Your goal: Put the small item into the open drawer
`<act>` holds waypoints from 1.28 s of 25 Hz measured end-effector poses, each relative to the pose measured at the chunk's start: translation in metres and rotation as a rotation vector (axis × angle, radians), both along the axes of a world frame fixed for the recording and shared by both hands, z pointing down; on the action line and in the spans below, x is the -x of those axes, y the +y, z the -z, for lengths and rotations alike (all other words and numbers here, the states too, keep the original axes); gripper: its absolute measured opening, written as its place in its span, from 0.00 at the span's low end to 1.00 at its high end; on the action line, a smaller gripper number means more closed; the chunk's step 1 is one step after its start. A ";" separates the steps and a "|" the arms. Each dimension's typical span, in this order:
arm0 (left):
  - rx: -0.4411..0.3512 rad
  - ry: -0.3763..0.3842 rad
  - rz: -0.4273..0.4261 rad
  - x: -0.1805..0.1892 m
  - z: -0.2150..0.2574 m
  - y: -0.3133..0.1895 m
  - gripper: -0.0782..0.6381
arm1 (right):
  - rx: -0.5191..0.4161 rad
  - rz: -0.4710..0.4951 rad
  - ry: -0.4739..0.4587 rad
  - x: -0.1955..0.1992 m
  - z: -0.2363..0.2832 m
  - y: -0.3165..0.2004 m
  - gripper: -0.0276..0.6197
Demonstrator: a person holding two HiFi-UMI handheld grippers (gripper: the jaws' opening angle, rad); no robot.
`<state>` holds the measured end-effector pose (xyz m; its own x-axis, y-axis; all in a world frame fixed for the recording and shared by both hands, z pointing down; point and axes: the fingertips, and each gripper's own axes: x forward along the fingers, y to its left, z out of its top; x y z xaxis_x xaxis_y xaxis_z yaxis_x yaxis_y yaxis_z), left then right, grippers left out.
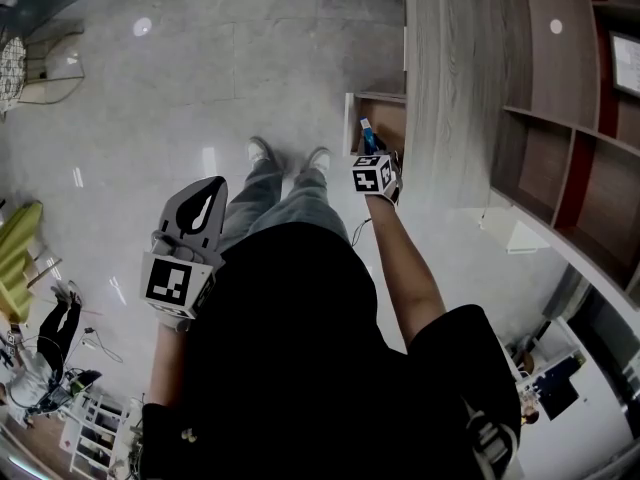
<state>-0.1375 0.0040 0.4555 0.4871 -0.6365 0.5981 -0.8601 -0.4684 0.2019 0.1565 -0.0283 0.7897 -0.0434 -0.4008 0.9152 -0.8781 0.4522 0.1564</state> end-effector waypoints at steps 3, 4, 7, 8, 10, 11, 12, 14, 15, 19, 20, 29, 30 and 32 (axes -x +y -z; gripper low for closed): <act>0.002 -0.003 -0.004 0.001 0.000 0.003 0.11 | 0.007 -0.004 0.007 0.000 -0.005 0.001 0.19; 0.004 -0.004 -0.005 0.001 0.000 0.004 0.11 | 0.011 -0.003 0.007 0.001 -0.006 0.001 0.19; -0.001 0.006 -0.004 0.000 0.001 0.005 0.11 | 0.026 0.004 -0.002 0.005 -0.010 0.003 0.27; -0.002 0.007 -0.003 -0.001 0.001 0.005 0.11 | 0.031 0.006 -0.005 0.006 -0.011 0.003 0.30; -0.003 0.009 -0.002 -0.001 0.001 0.006 0.11 | 0.036 0.007 -0.011 0.008 -0.010 0.004 0.32; -0.004 0.010 -0.001 -0.001 0.001 0.006 0.11 | 0.036 0.007 -0.013 0.009 -0.010 0.004 0.32; -0.005 0.011 0.000 0.000 0.001 0.007 0.11 | 0.036 0.008 -0.014 0.010 -0.009 0.004 0.33; -0.007 0.014 0.003 0.001 0.001 0.008 0.11 | 0.032 0.010 -0.016 0.011 -0.007 0.004 0.33; -0.009 0.016 0.005 0.001 0.001 0.008 0.11 | 0.029 0.011 -0.016 0.011 -0.005 0.004 0.33; -0.019 0.025 0.010 0.002 0.003 0.008 0.11 | 0.017 0.019 -0.016 0.014 0.002 0.004 0.33; -0.023 0.027 0.009 0.001 0.004 0.008 0.11 | 0.014 0.020 -0.018 0.014 0.004 0.003 0.33; -0.060 0.056 0.009 -0.005 0.010 0.003 0.11 | -0.090 0.035 -0.080 0.030 0.065 -0.013 0.22; -0.069 0.063 0.005 -0.007 0.010 0.003 0.11 | -0.102 0.039 -0.088 0.032 0.073 -0.015 0.20; -0.081 0.069 0.000 -0.009 0.012 0.001 0.11 | -0.129 0.046 -0.105 0.036 0.091 -0.017 0.15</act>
